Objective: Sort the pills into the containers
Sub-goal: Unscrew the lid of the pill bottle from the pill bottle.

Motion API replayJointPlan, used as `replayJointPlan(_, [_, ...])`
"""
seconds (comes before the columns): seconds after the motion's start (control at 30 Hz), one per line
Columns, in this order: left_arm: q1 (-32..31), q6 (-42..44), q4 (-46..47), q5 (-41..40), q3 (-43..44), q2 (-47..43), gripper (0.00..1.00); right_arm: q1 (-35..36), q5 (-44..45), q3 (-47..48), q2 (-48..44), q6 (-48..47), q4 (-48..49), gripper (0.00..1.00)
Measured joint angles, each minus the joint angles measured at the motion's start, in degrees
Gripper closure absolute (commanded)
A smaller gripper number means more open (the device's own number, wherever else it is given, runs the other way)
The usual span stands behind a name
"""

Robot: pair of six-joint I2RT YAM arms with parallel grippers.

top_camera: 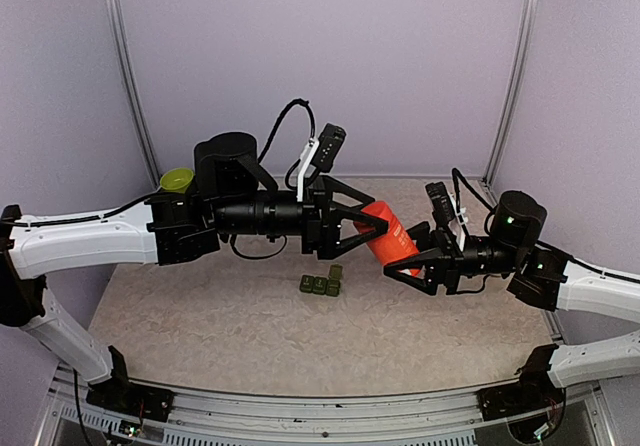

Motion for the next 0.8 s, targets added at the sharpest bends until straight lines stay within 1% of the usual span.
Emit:
replayJointPlan(0.17, [0.0,0.0,-0.3,0.2,0.0,0.2,0.31,0.0,0.0,0.0,0.0,-0.1,0.0,1.00])
replayJointPlan(0.27, [0.2,0.0,-0.3,0.2,0.0,0.2,0.39,0.0,-0.1,0.0,0.0,-0.3,0.0,1.00])
replayJointPlan(0.33, [0.2,0.0,-0.4,0.3,0.0,0.2,0.48,0.0,-0.3,0.0,0.0,-0.3,0.0,1.00])
replayJointPlan(0.37, [0.3,-0.1,-0.4,0.3,0.0,0.2,0.51,0.0,-0.4,0.0,0.0,-0.3,0.0,1.00])
replayJointPlan(0.5, [0.5,0.0,-0.4,0.4,0.0,0.2,0.54,0.0,-0.3,0.0,0.0,-0.4,0.0,1.00])
replayJointPlan(0.7, [0.5,-1.2,-0.3,-0.5,-0.1,0.2,0.53,0.0,0.7,0.0,-0.1,-1.4,-0.5,1.00])
replayJointPlan(0.8, [0.5,-2.8,0.2,-2.4,-0.9,0.2,0.52,0.0,2.1,0.0,-0.1,-2.4,-1.6,1.00])
